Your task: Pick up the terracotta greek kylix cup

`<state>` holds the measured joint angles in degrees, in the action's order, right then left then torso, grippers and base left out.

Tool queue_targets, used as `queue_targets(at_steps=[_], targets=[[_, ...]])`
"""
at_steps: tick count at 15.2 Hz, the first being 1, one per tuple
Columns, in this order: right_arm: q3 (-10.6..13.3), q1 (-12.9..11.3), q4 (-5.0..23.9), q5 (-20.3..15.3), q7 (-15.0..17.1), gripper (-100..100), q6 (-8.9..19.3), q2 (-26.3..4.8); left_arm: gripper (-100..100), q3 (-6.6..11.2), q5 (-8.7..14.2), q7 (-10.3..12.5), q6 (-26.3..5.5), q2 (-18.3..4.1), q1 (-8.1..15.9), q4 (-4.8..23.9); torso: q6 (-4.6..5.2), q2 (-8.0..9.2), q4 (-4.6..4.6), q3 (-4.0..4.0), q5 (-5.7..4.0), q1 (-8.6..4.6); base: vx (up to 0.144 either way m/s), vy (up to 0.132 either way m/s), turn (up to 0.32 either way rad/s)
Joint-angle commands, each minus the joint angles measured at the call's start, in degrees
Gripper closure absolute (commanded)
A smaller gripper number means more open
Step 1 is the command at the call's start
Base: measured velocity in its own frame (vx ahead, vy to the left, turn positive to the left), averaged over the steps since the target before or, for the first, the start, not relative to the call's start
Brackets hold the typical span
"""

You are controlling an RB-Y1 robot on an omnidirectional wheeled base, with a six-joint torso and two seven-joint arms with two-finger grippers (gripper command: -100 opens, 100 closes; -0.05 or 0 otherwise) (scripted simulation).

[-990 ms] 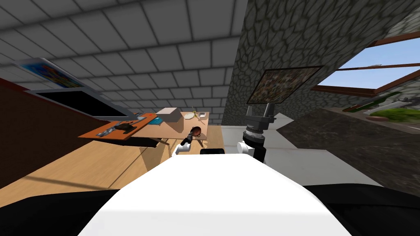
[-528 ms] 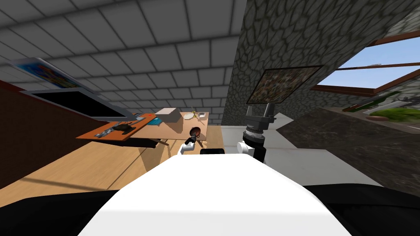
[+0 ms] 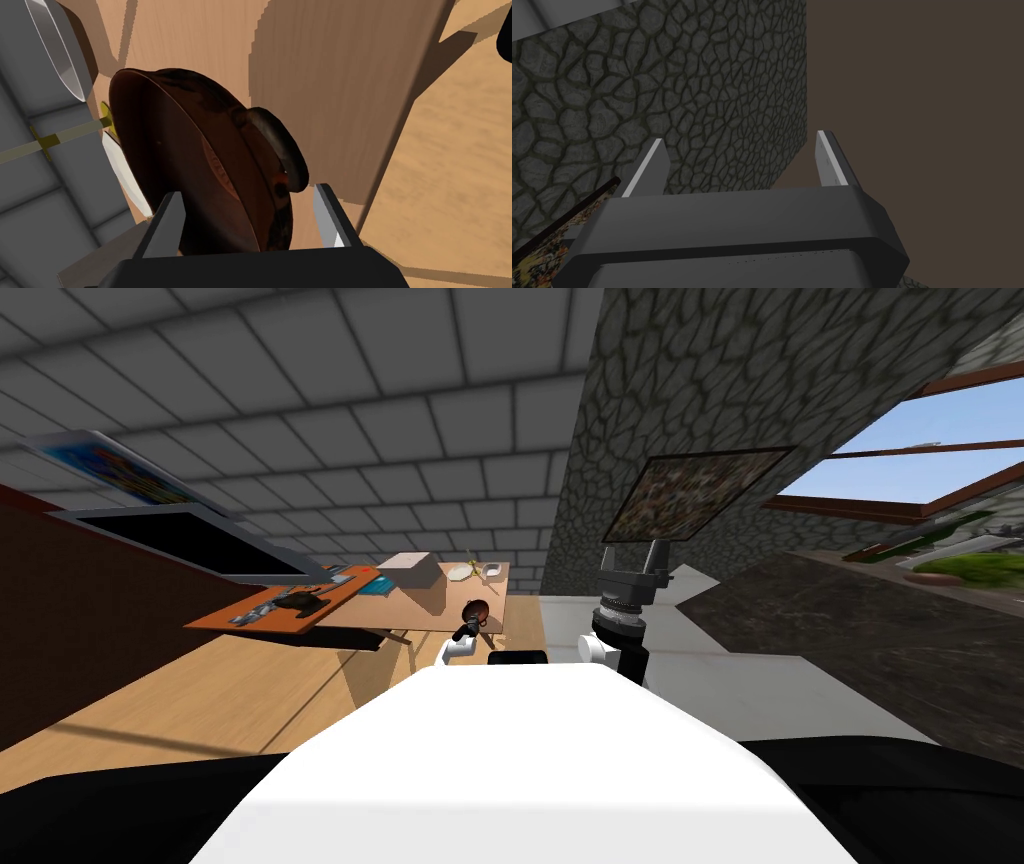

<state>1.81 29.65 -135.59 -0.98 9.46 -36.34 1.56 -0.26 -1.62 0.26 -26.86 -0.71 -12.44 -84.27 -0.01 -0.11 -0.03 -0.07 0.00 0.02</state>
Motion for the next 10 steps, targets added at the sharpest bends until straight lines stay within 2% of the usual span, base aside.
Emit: queue_targets(at_steps=[1, 4, 5, 8, 9, 10], targets=[[0.0, 0.0, 0.0, 0.0, 0.0, 0, 0.0, 0.0, 100, 0.0, 0.0, 0.0, 0.0, 0.0, 0.0, 0.0, 0.0, 0.0, 0.0, 0.0, 0.0, 0.0, 0.0, 0.0, 0.0], [0.0, 0.0, 0.0, 0.0, 0.0, 0, 0.0, 0.0, 100, 0.02, 0.06, 0.09, -0.05, 0.05, -0.05, 0.06, 0.03, 0.1, 0.06, 0.08, -0.06, -0.07, 0.0, 0.0, 0.0], [0.0, 0.0, 0.0, 0.0, 0.0, 0, 0.0, 0.0, 100, -0.17, 0.05, -0.06, -1.37, -0.03, -0.68, -1.97, 0.03, 0.12, 0.07, 0.1, -0.08, -0.08, -0.028, -0.005, -0.014], [0.0, -0.01, 0.0, 0.0, 0.0, 0, 0.0, 0.0, 100, -0.36, 0.05, -0.12, -2.87, 0.0, -1.41, -4.12, 0.02, 0.42, 0.16, 0.28, -0.12, -0.15, -0.058, -0.008, -0.009], [0.0, -0.01, 0.0, 0.0, 0.0, 0, 0.0, 0.0, 100, -0.41, 0.05, -0.13, -3.24, 0.0, -1.6, -4.66, 0.02, 0.45, 0.18, 0.3, -0.13, -0.17, -0.047, -0.007, -0.001], [0.0, -0.01, 0.0, 0.0, 0.0, 0, 0.0, 0.0, 100, -0.33, 0.05, -0.1, -2.58, -0.01, -1.34, -3.77, 0.02, 0.47, 0.19, 0.32, -0.13, -0.18, -0.027, -0.003, 0.001]])
